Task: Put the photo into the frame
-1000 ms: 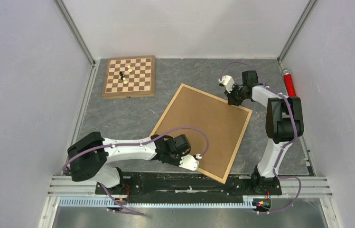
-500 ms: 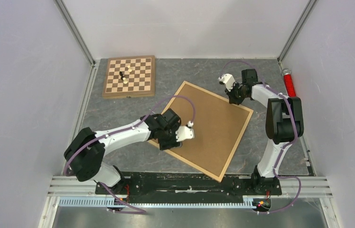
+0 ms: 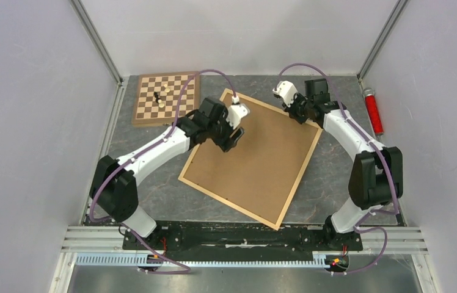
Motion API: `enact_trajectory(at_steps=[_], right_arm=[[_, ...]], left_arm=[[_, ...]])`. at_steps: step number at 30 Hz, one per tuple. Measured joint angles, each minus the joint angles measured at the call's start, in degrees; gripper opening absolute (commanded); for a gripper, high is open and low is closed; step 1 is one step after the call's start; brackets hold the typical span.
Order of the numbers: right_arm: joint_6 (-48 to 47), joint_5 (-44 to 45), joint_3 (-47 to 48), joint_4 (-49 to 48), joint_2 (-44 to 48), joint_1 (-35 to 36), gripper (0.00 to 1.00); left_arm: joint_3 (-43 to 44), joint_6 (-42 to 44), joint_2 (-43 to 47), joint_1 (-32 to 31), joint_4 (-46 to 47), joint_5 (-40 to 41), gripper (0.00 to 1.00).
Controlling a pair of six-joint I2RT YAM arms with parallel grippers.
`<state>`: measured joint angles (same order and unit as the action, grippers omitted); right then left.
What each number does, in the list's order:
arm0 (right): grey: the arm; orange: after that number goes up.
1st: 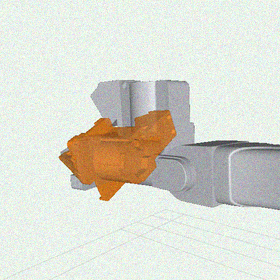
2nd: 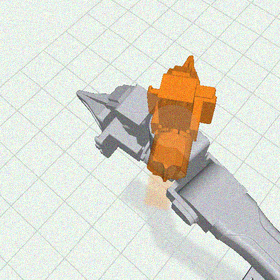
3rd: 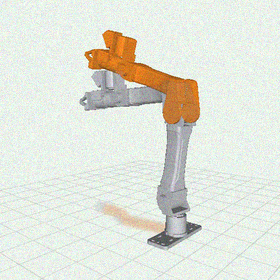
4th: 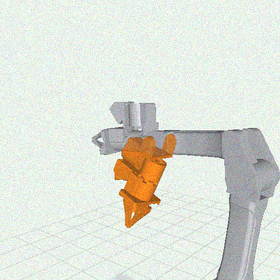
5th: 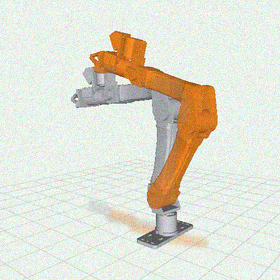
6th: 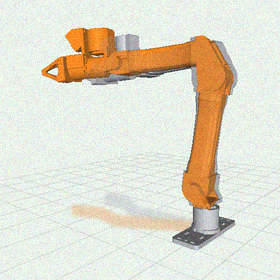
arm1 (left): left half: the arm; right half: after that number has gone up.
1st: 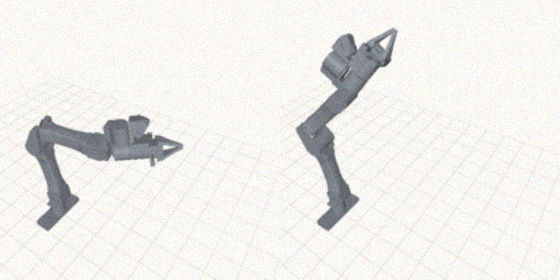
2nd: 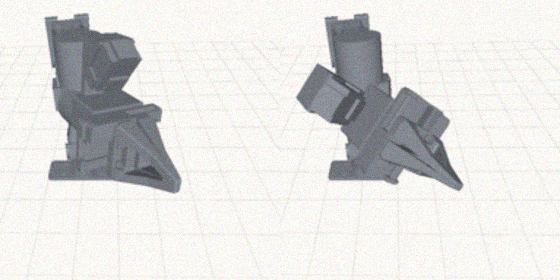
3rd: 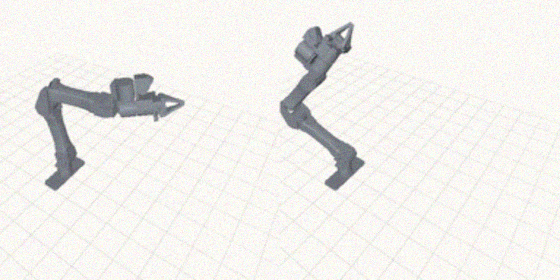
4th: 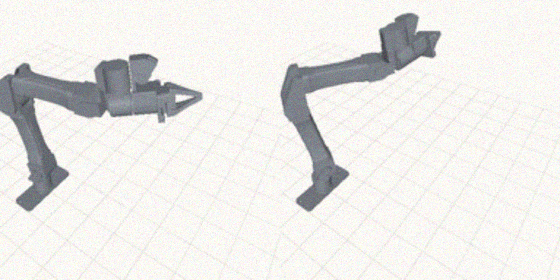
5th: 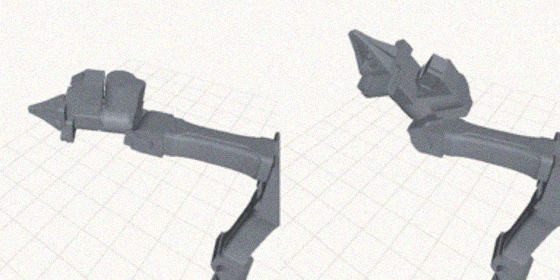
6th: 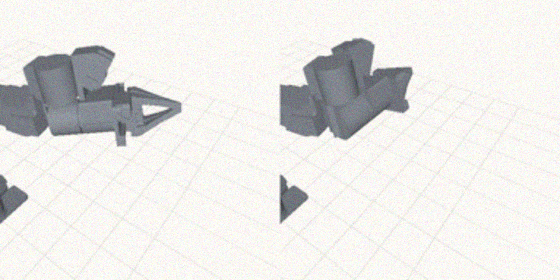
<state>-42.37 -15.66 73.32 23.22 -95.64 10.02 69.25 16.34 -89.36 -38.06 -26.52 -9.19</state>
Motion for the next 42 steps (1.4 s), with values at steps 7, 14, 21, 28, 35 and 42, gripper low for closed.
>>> enact_trajectory(at_steps=[7,14,21,28,35,42], right_arm=[[0.96,2.84,2.05,2.14,6.62,5.22,0.00],[1.38,5.97,9.57,1.14,12.31,11.89,0.00],[2.19,9.09,9.31,-0.87,12.94,13.84,0.19],[5.35,6.32,5.49,-1.60,3.08,9.14,0.74],[4.87,-1.11,12.68,3.58,-15.43,3.19,0.88],[0.79,-3.43,21.27,9.44,-24.83,1.99,0.81]], left_arm=[[9.35,0.85,-2.51,2.19,3.02,-0.09,0.80],[22.58,6.05,-6.27,4.39,1.66,-0.44,0.81],[26.97,8.28,-7.23,7.58,-0.20,-0.48,0.81],[18.34,10.80,-6.25,10.71,-5.84,-2.27,0.81],[2.84,14.84,2.12,10.60,-16.31,-4.96,0.81],[-10.14,17.99,9.88,1.99,-21.51,-3.89,0.81]])
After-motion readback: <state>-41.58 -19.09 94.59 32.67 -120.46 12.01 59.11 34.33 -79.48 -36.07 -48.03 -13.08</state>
